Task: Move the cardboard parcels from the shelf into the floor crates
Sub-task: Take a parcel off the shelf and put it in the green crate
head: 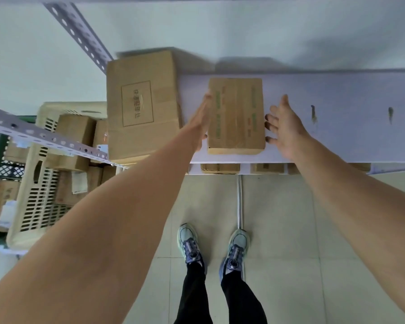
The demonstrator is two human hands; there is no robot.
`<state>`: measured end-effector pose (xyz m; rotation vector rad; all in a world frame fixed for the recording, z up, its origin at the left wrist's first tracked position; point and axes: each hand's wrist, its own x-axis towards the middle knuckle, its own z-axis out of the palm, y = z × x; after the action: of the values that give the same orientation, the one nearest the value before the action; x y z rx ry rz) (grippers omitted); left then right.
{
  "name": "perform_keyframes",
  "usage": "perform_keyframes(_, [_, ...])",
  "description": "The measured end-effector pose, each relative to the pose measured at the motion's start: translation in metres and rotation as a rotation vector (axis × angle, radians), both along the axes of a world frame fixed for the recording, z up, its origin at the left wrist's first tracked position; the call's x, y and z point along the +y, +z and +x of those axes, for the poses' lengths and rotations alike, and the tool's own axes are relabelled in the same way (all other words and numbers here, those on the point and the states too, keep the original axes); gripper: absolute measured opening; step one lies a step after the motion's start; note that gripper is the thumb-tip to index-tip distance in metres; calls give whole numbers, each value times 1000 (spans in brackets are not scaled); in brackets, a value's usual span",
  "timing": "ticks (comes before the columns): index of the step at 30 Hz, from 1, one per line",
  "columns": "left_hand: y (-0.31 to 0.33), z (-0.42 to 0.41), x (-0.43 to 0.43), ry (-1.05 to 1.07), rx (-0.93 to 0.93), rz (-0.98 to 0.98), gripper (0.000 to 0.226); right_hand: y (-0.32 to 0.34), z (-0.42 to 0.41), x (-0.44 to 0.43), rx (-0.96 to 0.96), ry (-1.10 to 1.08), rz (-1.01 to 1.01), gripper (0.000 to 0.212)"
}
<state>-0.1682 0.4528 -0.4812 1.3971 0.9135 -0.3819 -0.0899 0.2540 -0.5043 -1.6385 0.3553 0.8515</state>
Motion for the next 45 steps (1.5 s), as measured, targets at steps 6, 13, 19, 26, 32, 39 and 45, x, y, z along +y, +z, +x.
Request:
perform_keyframes(6, [-9,-7,-2,79,-115,-43,77,1,-10,4,-67,0,-9,76])
perform_keyframes(13, [-3,-15,0,120,-259,-91,85,10,-12,-5,-174,-58,162,72])
perform_keyframes(19, [6,-19,0,156,-339,-113,83,20,-17,-7,-205,-163,256,64])
perform_keyframes(26, [-5,-23,-7,203,-383,-107,77,11,-26,-12,-145,-208,340,56])
perform_keyframes(32, [-13,-34,-11,192,-274,-104,78,0,-33,-16,-90,-229,299,55])
perform_keyframes(39, [-9,-30,-7,112,-252,-100,90,8,-21,-12,-85,-165,239,60])
perform_keyframes(45, [-11,-34,-9,196,-309,-112,76,8,-23,-18,-133,-207,284,63])
